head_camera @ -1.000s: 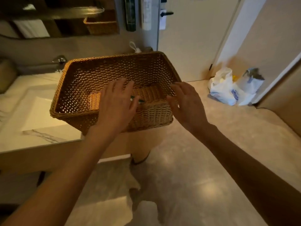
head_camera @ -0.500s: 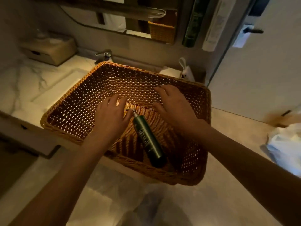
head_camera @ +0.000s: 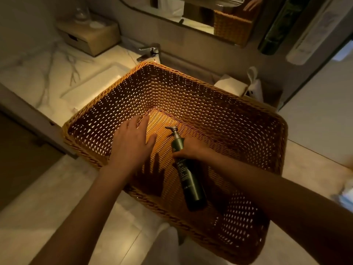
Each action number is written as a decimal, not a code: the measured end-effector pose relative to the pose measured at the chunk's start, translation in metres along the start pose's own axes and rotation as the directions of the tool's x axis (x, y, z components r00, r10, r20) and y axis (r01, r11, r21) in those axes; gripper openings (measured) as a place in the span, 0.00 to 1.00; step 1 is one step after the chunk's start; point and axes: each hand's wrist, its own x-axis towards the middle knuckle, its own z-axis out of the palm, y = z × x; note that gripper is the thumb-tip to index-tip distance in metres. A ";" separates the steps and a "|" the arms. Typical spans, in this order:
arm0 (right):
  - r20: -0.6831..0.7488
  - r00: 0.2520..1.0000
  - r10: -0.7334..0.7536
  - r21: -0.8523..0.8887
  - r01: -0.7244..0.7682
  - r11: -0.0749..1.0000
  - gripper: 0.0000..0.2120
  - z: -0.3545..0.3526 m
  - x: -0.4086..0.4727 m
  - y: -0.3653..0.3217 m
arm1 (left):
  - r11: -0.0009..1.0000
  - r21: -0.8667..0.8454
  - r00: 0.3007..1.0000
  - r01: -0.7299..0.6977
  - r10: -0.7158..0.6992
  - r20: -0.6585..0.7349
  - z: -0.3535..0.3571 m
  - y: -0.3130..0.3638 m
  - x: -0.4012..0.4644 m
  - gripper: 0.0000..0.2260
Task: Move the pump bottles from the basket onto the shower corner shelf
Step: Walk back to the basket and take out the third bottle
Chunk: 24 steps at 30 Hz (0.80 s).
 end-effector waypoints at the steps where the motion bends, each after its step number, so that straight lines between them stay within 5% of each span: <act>1: 0.013 1.000 0.025 0.050 -0.026 0.998 0.31 0.003 0.002 0.001 | 1.000 -0.023 1.000 0.003 -0.003 -0.003 0.000 -0.001 0.000 0.27; 5: 0.019 0.999 0.034 0.219 -0.037 0.975 0.29 0.003 0.006 -0.001 | 0.988 -0.151 0.999 0.027 -0.022 0.032 0.002 -0.007 0.000 0.28; 10: -0.081 0.973 -0.214 0.244 0.228 0.943 0.27 -0.023 -0.014 -0.019 | 0.938 -0.340 0.997 0.068 -0.047 0.068 -0.006 -0.009 0.000 0.28; 16: -0.361 0.777 -0.515 0.277 0.617 0.737 0.30 -0.077 -0.067 -0.064 | 0.818 -0.556 0.986 0.147 -0.165 0.018 -0.033 -0.004 -0.016 0.24; 20: -0.472 0.618 -0.629 0.341 0.786 0.516 0.26 -0.109 -0.114 -0.105 | 0.625 -0.766 0.956 0.148 -0.289 -0.051 -0.062 0.011 -0.045 0.18; 24: -0.489 0.444 -0.751 0.364 0.886 0.287 0.23 -0.116 -0.165 -0.139 | 0.299 -0.942 0.896 0.150 -0.443 0.002 -0.090 0.018 -0.090 0.15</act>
